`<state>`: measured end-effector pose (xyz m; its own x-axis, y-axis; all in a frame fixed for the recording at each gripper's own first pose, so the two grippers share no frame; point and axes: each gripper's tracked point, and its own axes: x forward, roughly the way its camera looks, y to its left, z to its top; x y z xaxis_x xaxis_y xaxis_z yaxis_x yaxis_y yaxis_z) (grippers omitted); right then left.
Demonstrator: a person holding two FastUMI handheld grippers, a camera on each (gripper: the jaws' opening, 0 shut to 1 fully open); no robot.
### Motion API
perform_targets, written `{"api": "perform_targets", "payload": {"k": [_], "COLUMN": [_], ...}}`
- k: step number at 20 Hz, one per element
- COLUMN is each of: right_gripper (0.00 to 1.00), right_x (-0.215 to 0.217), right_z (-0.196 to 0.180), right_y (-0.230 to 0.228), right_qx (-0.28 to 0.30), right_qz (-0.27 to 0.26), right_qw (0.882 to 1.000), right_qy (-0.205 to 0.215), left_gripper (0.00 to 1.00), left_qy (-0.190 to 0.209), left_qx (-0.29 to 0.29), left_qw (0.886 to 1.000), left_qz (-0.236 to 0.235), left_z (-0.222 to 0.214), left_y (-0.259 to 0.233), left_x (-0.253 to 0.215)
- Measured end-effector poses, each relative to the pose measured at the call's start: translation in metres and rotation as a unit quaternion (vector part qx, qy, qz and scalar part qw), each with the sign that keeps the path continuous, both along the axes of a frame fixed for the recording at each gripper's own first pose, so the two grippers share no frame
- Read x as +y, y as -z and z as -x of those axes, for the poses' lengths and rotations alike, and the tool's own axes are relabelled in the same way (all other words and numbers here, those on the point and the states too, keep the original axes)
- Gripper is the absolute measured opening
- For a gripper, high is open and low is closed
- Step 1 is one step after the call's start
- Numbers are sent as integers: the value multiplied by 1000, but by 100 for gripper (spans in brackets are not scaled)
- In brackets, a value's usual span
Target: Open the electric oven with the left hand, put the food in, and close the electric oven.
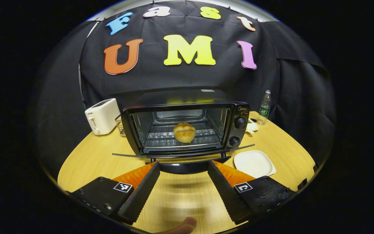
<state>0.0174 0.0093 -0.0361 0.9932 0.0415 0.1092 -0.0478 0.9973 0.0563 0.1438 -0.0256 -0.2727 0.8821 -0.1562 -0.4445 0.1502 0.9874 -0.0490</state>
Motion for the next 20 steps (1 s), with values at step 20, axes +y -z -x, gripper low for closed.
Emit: {"api": "perform_targets", "payload": {"k": [20], "right_gripper": [90], "right_x": [-8], "right_z": [26], "right_y": [-5], "right_qx": [-7], "right_qz": [2], "right_qw": [1000], "right_qy": [7], "left_gripper": [97], "left_qy": [-43], "left_qx": [-42], "left_qw": [998], "left_qz": [3], "left_z": [14], "left_y": [-36], "left_x": [32]}}
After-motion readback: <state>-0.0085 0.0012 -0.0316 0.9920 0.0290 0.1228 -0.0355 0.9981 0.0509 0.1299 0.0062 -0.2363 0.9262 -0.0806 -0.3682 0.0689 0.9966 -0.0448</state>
